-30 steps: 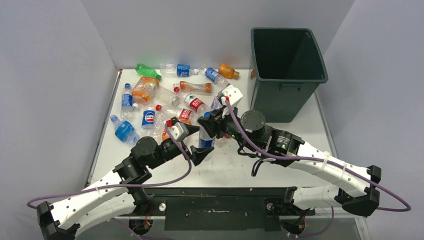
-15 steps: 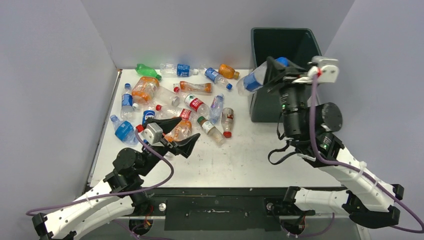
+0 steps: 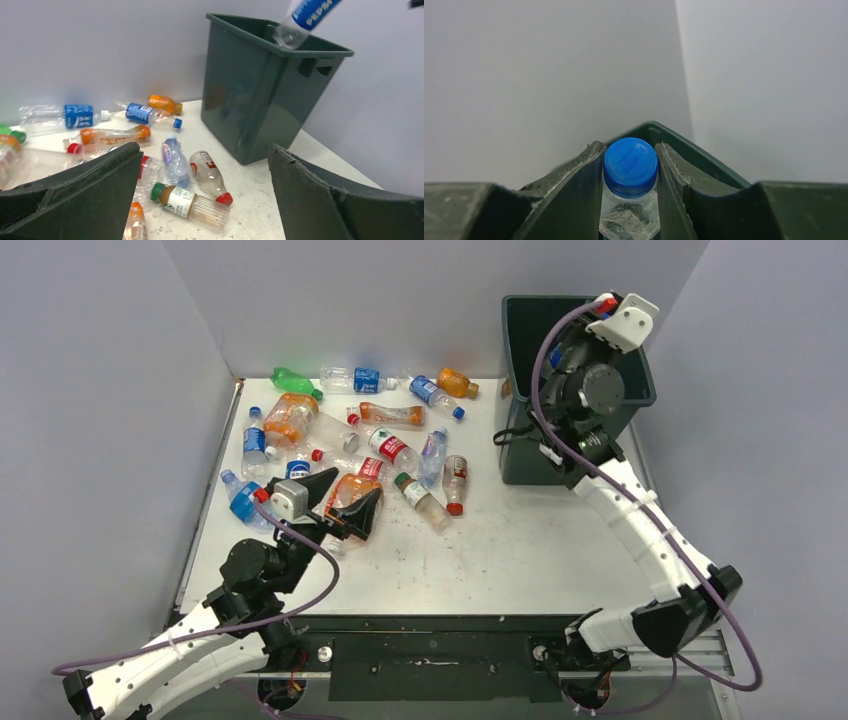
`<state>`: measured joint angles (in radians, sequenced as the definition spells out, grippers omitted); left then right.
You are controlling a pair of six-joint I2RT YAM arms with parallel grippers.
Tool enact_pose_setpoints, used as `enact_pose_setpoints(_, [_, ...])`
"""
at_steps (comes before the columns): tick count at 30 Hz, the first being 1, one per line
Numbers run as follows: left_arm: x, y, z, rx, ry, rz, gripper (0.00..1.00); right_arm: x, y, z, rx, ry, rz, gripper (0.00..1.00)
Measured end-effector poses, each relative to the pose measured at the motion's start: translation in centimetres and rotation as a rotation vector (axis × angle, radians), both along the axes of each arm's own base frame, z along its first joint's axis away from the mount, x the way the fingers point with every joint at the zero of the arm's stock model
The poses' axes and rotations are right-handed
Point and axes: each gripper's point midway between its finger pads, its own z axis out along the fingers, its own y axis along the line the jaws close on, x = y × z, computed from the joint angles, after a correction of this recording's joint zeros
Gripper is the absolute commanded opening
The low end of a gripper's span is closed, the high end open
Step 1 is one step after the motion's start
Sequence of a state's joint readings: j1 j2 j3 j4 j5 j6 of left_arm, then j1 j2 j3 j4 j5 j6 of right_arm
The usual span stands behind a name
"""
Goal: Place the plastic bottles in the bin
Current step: Place the plastic bottle in the trash bin.
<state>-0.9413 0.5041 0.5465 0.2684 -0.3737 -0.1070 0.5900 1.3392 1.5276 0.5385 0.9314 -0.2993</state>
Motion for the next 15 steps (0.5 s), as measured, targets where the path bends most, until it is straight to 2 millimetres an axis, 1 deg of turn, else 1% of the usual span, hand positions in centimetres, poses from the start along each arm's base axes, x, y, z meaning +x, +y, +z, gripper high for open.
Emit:
enact_pose_setpoints(3, [0.6, 1.0, -0.3, -0.006, 0.021, 0.063, 0.96, 3.8, -2.3, -3.8, 0.005, 0.091, -0.085, 0.05])
enact_pose_setpoints(5, [0.8, 1.5, -0.4, -0.008, 0.029, 0.089, 0.96, 5.6, -3.6, -6.1, 0.018, 0.144, -0.119, 0.06])
enact_pose_setpoints(6, [0.9, 1.6, -0.5, -0.007, 0.033, 0.097, 0.96, 6.1, -4.2, -7.0, 0.026, 0.164, -0.134, 0.15])
enact_pose_setpoints(7, [0.9, 1.8, -0.6, -0.008, 0.035, 0.104, 0.96, 6.6, -4.7, -7.8, 0.031, 0.183, -0.142, 0.30])
enact_pose_setpoints(8, [0.9, 1.9, -0.6, -0.008, 0.038, 0.109, 0.96, 7.0, -4.9, -8.4, 0.033, 0.201, -0.143, 0.52])
enact_pose_setpoints(9, [0.9, 1.9, -0.6, -0.007, 0.039, 0.112, 0.96, 7.4, -5.0, -9.0, 0.031, 0.220, -0.139, 0.71])
enact_pose_setpoints(10, [0.9, 2.0, -0.7, -0.006, 0.041, 0.114, 0.96, 7.6, -4.9, -9.3, 0.033, 0.230, -0.129, 0.81])
enact_pose_setpoints(11, [0.9, 2.0, -0.7, -0.004, 0.044, 0.114, 0.96, 7.8, -4.8, -9.4, 0.036, 0.236, -0.115, 0.88])
enact_pose_setpoints(12, [0.9, 2.0, -0.8, -0.002, 0.046, 0.114, 0.96, 8.0, -4.6, -9.4, 0.036, 0.243, -0.101, 0.93])
enact_pose_setpoints(15, [0.9, 2.1, -0.7, -0.003, 0.048, 0.119, 0.96, 8.1, -4.0, -8.5, 0.038, 0.246, -0.057, 1.00])
